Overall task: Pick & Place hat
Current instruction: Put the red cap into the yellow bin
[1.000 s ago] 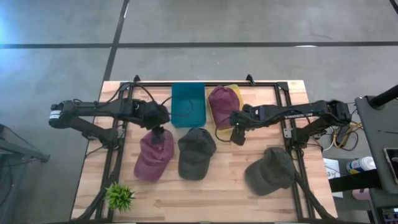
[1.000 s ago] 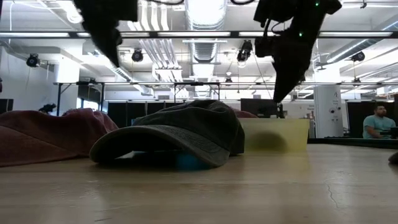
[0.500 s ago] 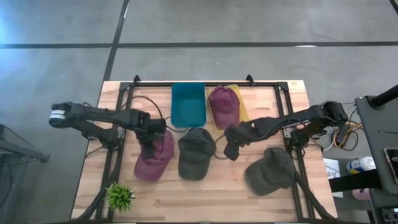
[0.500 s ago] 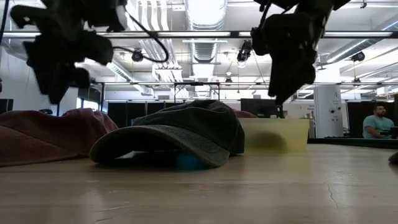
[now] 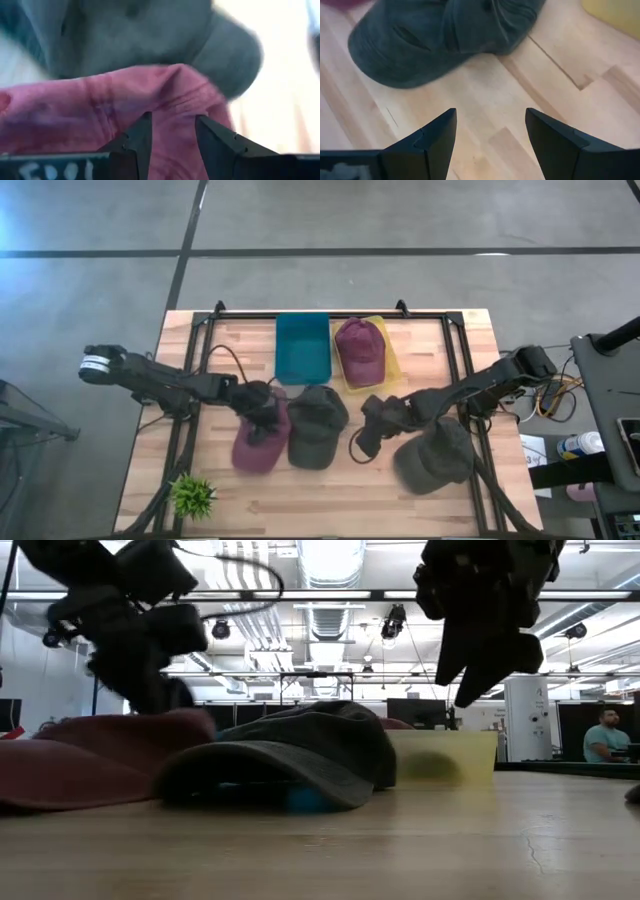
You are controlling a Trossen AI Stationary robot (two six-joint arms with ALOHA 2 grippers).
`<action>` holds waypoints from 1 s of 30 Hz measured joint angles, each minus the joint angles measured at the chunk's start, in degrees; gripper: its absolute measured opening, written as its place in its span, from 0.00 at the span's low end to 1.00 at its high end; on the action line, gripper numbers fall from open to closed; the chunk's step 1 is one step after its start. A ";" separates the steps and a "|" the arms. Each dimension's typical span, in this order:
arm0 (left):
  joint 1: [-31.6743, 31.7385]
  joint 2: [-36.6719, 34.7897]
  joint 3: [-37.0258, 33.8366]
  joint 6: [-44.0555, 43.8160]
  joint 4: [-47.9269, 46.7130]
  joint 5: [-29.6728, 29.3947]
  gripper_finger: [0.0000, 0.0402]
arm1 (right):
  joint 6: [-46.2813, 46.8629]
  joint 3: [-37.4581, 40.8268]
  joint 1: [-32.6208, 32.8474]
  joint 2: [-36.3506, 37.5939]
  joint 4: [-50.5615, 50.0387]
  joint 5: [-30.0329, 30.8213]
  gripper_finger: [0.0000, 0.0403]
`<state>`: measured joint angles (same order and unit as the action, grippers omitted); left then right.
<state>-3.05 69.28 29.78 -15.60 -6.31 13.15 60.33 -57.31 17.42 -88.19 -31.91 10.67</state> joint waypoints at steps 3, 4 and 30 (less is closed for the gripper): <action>0.00 0.00 -1.41 -2.87 10.98 -0.07 0.35 | 2.61 0.03 0.94 -0.29 -0.29 -0.01 0.57; 0.00 -0.02 -1.47 -3.88 13.71 -0.05 0.35 | 3.11 0.02 1.32 -0.23 0.09 0.00 0.57; -16.98 3.06 11.10 -9.71 -16.24 -14.22 0.35 | -0.82 -0.01 9.84 -3.80 6.41 3.03 0.57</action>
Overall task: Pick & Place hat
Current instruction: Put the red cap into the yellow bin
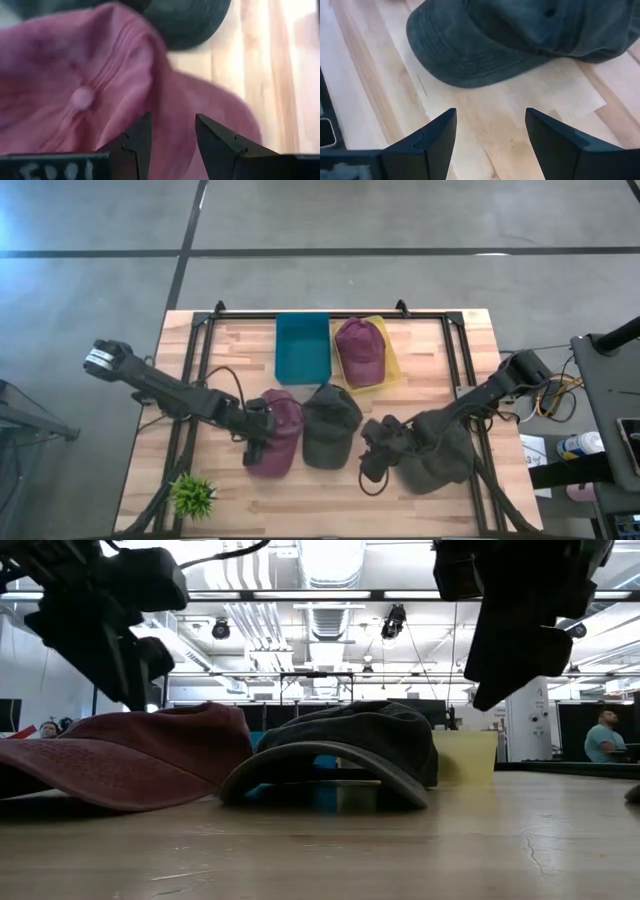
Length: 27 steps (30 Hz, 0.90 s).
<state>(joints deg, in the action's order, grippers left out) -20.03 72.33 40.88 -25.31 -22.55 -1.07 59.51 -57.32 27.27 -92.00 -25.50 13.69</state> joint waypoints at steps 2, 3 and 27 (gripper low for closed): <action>-0.17 2.42 -0.02 -0.10 3.06 -0.01 0.35 | -0.04 0.00 0.26 -0.53 0.48 -0.02 0.57; -0.18 3.60 -0.04 -0.10 5.23 0.01 0.35 | -0.13 0.00 0.28 -0.75 0.73 -0.04 0.57; 0.07 19.72 22.66 2.17 -4.59 -15.36 0.28 | 0.28 -0.17 2.49 -0.86 2.01 1.12 0.57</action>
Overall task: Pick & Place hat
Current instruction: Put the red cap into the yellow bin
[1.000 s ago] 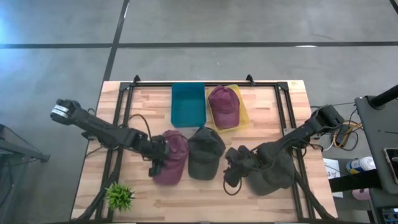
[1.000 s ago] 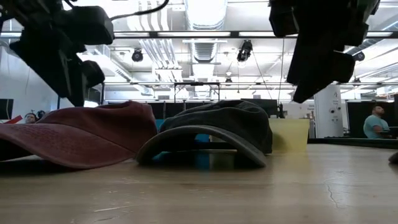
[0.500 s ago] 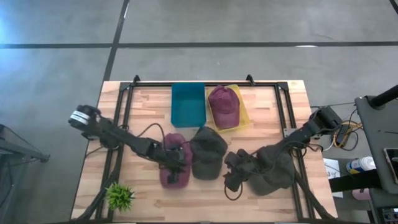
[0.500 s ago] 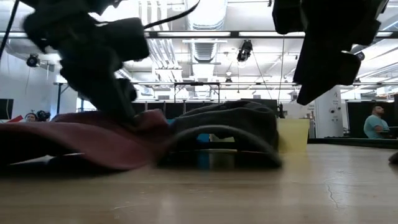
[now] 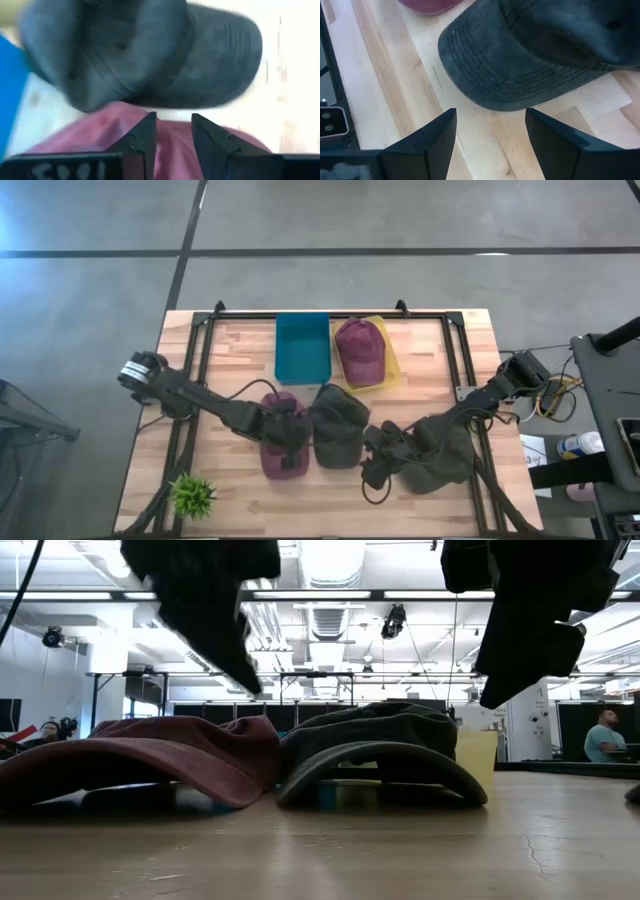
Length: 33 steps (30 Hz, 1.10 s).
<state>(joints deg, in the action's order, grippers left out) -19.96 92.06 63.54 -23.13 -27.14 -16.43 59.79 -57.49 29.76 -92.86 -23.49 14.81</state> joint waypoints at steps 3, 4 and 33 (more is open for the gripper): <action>0.21 -0.76 2.95 -1.39 -5.70 -3.56 0.23 | 0.00 0.00 -0.02 0.00 0.06 0.23 0.57; 0.22 -0.92 3.63 -2.27 -7.69 -4.35 0.23 | 0.00 0.00 -0.02 0.00 0.02 0.30 0.57; 3.99 6.46 2.79 -16.57 -6.64 1.38 0.26 | -0.44 0.20 0.00 0.00 -0.10 1.86 0.57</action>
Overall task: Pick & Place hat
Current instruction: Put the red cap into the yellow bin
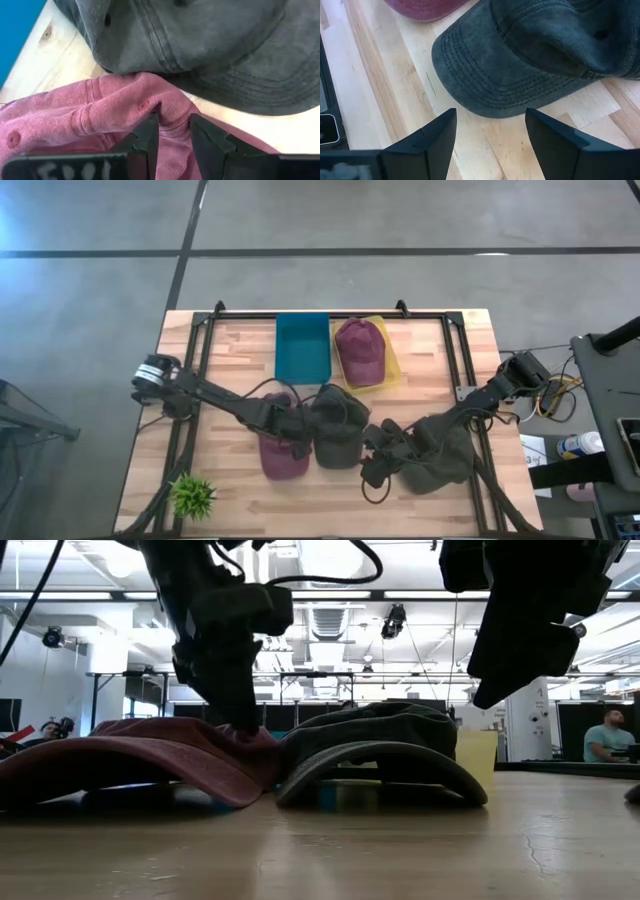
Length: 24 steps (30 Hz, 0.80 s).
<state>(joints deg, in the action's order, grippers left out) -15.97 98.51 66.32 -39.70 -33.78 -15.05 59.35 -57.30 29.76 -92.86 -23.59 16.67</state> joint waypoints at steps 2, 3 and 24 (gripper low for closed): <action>0.00 0.25 0.00 0.00 -0.14 0.00 0.26 | -0.02 0.00 0.00 -0.02 -0.02 0.00 0.57; 0.01 0.36 0.00 0.00 -0.04 0.00 0.26 | -0.08 0.00 0.00 0.00 -0.02 0.00 0.57; 4.39 -3.50 2.27 6.91 2.70 2.84 0.01 | -2.05 0.00 0.15 0.59 -0.07 -0.11 0.57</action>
<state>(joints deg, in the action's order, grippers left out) -11.57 95.02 68.59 -32.79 -31.08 -12.21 57.30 -57.30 29.91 -92.27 -23.66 16.55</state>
